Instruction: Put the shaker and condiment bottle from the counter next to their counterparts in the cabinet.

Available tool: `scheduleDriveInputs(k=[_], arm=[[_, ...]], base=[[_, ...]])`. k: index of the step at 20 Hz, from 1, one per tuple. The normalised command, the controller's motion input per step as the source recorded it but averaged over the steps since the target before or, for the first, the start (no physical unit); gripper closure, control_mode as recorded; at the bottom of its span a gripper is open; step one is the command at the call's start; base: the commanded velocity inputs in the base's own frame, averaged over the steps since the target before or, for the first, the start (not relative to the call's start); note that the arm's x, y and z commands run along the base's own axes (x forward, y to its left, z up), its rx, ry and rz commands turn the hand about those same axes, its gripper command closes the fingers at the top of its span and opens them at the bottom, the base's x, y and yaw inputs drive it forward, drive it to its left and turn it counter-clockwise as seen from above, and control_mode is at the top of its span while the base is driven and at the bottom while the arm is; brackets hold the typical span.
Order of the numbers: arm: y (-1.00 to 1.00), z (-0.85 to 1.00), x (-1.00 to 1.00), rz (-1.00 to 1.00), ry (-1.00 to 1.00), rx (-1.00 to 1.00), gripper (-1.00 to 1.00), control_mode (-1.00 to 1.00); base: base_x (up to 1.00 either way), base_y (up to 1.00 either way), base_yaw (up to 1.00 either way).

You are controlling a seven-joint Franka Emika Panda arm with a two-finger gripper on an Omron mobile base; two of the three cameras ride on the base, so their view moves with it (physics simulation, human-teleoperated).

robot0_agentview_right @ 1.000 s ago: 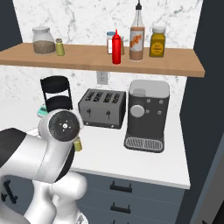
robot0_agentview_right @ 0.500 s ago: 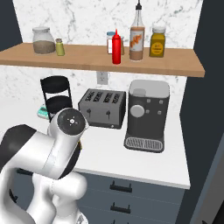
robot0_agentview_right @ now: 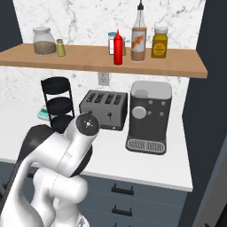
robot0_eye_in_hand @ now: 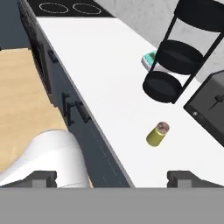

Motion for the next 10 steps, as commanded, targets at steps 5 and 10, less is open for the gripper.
scheduleDriveInputs(k=[5, 10], arm=[[0.04, -0.99, 0.04, -0.03, -0.32, 0.13, -1.00, -1.00], [0.00, -0.45, 0.00, -0.01, -0.05, 0.14, -1.00, -1.00]], base=[[0.00, 0.00, 0.00], [0.00, 0.00, 0.00]])
